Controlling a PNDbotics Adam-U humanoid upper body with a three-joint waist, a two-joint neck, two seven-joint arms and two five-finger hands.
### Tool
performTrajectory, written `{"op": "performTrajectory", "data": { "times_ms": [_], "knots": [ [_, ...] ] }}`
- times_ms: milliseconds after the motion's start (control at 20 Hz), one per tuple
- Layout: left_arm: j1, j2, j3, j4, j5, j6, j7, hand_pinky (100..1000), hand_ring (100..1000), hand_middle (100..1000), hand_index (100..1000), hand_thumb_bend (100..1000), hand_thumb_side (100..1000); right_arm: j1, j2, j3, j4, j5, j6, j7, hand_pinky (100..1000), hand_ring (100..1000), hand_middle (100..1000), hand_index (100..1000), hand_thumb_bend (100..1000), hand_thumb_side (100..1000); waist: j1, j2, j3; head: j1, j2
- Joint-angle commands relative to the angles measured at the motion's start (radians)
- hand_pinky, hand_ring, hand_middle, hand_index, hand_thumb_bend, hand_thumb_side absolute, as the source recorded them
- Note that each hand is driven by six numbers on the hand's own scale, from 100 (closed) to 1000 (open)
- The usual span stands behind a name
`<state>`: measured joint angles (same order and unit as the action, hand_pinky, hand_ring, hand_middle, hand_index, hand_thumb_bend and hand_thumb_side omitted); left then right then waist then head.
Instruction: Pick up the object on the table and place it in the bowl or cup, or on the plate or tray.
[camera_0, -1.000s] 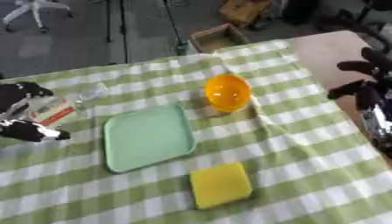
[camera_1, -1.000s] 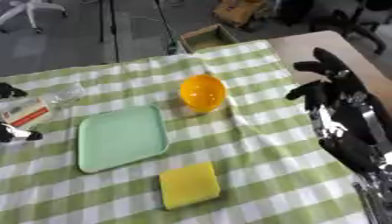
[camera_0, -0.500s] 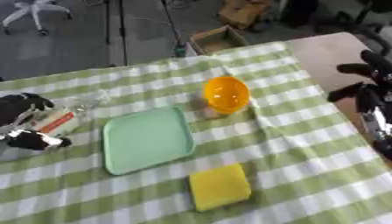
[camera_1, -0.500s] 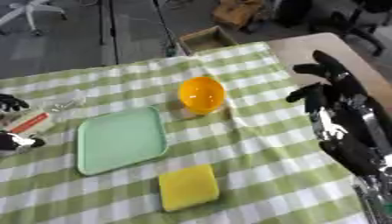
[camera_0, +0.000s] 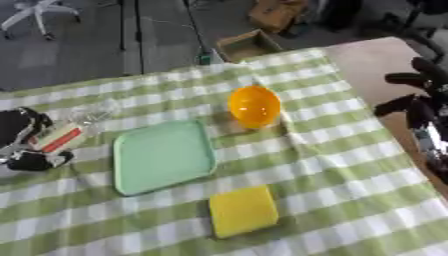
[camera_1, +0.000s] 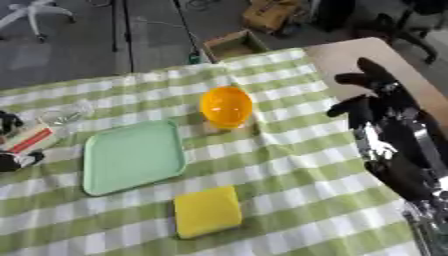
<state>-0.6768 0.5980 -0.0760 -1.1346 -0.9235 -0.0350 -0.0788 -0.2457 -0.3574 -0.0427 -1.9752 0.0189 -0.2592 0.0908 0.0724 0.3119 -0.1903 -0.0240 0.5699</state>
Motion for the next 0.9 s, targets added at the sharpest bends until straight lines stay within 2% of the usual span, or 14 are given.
{"op": "performTrajectory", "data": {
  "times_ms": [50, 200, 300, 400, 650, 900],
  "knots": [
    [-0.013, 0.040, 0.009, -0.109, 0.118, 0.004, -0.023, 361, 404, 408, 628, 100, 144, -0.004, -0.018, -0.008, -0.025, -0.002, 0.000, -0.005, 712, 611, 821, 1000, 100, 547, 0.008, -0.108, 0.001, -0.004, -0.005],
    [-0.026, 0.054, -0.010, -0.206, 0.191, -0.006, -0.079, 394, 425, 422, 640, 100, 139, -0.004, -0.019, -0.006, -0.025, -0.003, 0.000, -0.004, 712, 611, 821, 1000, 100, 547, 0.008, -0.110, -0.002, -0.003, -0.003],
    [-0.049, 0.056, -0.043, -0.255, 0.198, -0.039, -0.131, 487, 474, 470, 667, 128, 122, -0.006, -0.019, -0.003, -0.025, -0.005, -0.001, -0.001, 712, 610, 821, 1000, 100, 552, 0.009, -0.111, -0.009, 0.002, -0.001],
    [-0.073, 0.049, -0.072, -0.276, 0.176, -0.079, -0.184, 511, 487, 477, 669, 148, 116, -0.008, -0.021, 0.001, -0.025, -0.007, -0.001, 0.003, 712, 610, 821, 1000, 100, 554, 0.011, -0.112, -0.019, 0.006, 0.000],
    [-0.116, -0.001, -0.126, -0.266, 0.073, -0.165, -0.249, 570, 515, 498, 685, 210, 123, -0.016, -0.020, 0.007, -0.025, -0.015, -0.002, 0.009, 712, 610, 820, 1000, 100, 553, 0.013, -0.111, -0.044, 0.014, -0.002],
    [-0.133, -0.067, -0.145, -0.206, 0.012, -0.180, -0.241, 557, 514, 497, 689, 196, 155, -0.019, -0.018, 0.009, -0.025, -0.016, -0.003, 0.012, 711, 609, 820, 1000, 100, 557, 0.016, -0.105, -0.057, 0.016, -0.006]
  ]
}}
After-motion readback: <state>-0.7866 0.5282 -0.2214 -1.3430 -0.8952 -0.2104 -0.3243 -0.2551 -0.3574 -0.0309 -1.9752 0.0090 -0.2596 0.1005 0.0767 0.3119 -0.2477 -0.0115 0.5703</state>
